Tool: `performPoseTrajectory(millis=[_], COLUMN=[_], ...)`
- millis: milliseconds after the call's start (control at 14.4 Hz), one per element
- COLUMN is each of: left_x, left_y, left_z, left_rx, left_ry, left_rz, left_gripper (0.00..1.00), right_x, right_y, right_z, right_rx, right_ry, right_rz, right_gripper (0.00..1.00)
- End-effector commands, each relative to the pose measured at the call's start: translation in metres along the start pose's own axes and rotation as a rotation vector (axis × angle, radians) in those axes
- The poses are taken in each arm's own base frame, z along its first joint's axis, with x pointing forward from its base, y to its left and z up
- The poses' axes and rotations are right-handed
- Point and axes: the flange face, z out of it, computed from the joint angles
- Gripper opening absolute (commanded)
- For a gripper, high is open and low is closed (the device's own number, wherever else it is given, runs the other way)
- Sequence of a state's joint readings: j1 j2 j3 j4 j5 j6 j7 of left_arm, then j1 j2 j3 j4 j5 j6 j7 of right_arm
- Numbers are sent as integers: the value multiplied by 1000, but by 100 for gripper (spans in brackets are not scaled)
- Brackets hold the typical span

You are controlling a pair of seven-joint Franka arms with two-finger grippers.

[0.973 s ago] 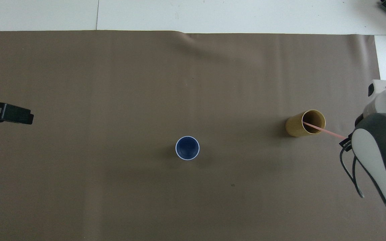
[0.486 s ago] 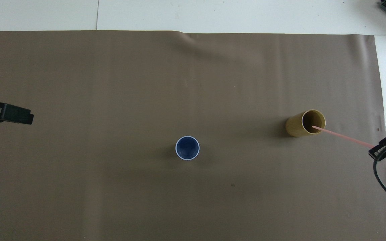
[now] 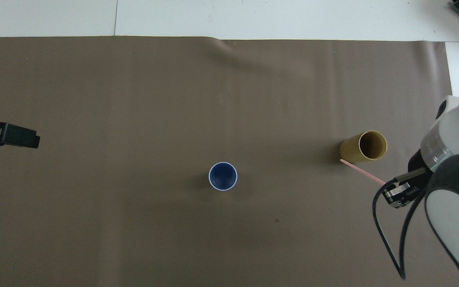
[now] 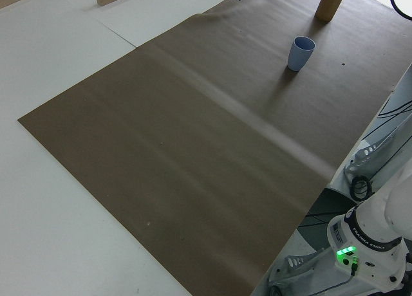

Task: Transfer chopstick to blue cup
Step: 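Pull the pink chopstick out of the tan cup with the right gripper, then carry the chopstick over the blue cup and lower it in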

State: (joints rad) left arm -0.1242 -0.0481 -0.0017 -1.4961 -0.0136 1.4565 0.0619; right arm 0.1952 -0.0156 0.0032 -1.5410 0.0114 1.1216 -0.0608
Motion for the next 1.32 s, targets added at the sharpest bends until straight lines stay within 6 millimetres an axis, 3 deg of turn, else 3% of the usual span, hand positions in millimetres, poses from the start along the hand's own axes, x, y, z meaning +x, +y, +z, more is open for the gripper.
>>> performPoseTrajectory(millis=[0, 347, 695, 973, 1251], left_x=[-2, -2, -2, -3, -3], left_y=[-4, -4, -4, -4, -3], left_z=[-5, -5, -5, -6, -5], left_rx=[15, 15, 15, 15, 15], left_ry=[-8, -8, -8, -9, -11], left_rz=[-2, -2, -2, -4, -1], left_gripper=[100, 100, 100, 100, 100], right_x=[-6, 3, 19, 48, 68], right_y=[-30, -119, -177, -211, -226], right_z=[-1, 12, 30, 48, 69], right_rx=[95, 298, 443, 524, 534], right_ry=[44, -11, -52, -89, -99], right_rz=[49, 234, 361, 458, 474], right_gripper=[0, 0, 0, 0, 0])
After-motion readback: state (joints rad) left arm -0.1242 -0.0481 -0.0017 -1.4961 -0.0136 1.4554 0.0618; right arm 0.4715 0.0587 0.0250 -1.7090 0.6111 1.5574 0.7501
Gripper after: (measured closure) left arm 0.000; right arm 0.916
